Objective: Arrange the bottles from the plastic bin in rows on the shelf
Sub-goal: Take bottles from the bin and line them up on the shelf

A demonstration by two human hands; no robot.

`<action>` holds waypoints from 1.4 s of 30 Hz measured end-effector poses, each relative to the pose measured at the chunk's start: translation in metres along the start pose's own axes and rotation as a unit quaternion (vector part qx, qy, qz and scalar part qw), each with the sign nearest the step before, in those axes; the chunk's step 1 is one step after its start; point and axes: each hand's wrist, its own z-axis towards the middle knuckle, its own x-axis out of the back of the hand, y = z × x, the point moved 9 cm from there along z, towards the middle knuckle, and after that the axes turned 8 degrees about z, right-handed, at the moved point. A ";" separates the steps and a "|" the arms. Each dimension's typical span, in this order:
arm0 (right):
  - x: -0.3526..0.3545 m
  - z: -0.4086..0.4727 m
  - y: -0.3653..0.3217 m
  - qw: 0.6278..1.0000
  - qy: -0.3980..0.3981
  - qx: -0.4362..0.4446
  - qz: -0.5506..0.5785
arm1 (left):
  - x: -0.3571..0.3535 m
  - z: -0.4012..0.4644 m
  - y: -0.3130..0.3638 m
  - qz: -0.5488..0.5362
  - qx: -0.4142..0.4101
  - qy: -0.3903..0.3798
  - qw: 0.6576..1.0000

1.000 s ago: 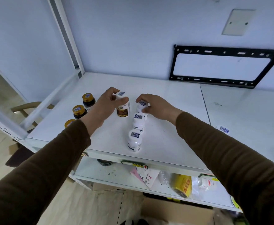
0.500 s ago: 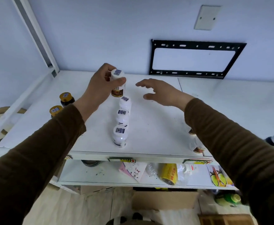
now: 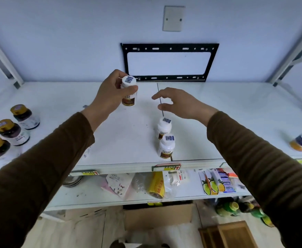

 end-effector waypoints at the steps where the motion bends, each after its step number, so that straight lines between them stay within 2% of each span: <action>1: 0.006 -0.006 0.007 1.000 -0.002 0.004 -0.004 | -0.010 0.000 0.003 0.008 0.005 0.003 1.000; 11: 0.036 -0.049 0.065 1.000 -0.001 0.001 -0.018 | -0.093 0.010 -0.003 0.012 0.083 -0.021 0.996; 17: 0.046 -0.058 0.078 1.000 0.001 0.001 -0.006 | -0.126 0.026 -0.014 0.094 0.118 -0.081 0.985; 23: 0.048 -0.061 0.094 0.999 -0.035 0.017 0.005 | -0.152 0.033 -0.021 0.200 0.152 -0.121 0.960; 28: 0.052 -0.063 0.106 0.996 -0.072 0.044 0.001 | -0.160 0.029 -0.031 0.239 0.196 -0.123 0.943; 35: 0.058 -0.069 0.111 0.993 -0.090 0.072 0.003 | -0.166 0.027 -0.026 0.295 0.212 -0.128 0.923; 42: 0.056 -0.075 0.106 0.992 -0.102 0.080 -0.009 | -0.171 0.018 -0.021 0.280 0.226 -0.131 0.924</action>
